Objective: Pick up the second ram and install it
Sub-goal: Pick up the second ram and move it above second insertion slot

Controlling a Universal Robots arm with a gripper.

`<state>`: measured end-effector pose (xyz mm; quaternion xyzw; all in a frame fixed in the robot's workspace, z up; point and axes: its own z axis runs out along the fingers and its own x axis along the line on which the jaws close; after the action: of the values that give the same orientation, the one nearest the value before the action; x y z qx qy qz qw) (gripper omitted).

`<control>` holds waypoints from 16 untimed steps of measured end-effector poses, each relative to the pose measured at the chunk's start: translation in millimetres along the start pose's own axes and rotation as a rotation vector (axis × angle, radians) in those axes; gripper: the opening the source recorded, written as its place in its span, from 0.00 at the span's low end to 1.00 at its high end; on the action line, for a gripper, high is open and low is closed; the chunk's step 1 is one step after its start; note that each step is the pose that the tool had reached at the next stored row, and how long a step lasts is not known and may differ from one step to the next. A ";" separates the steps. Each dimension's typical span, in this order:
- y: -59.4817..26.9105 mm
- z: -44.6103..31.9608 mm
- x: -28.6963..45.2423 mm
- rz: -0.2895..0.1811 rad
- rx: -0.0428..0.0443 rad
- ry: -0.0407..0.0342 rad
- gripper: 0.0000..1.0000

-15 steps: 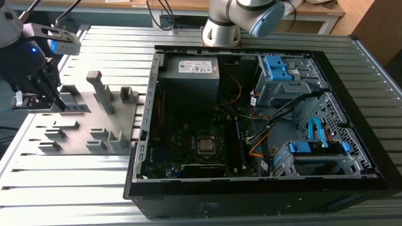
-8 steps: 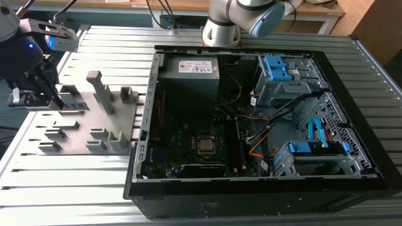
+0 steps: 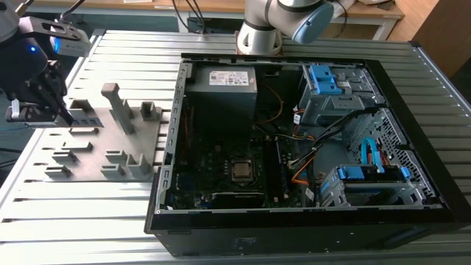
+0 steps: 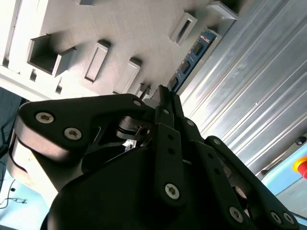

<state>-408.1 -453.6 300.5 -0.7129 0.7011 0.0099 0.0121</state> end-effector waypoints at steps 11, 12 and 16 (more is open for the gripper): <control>0.0 -9.6 -0.3 0.000 0.0001 -0.0001 0.14; 0.0 -10.7 -0.4 0.000 0.0000 0.0000 0.14; -0.1 -15.2 -0.5 0.000 0.0001 0.0000 0.14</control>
<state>-408.1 -453.6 315.7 -0.7129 0.7011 0.0099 0.0122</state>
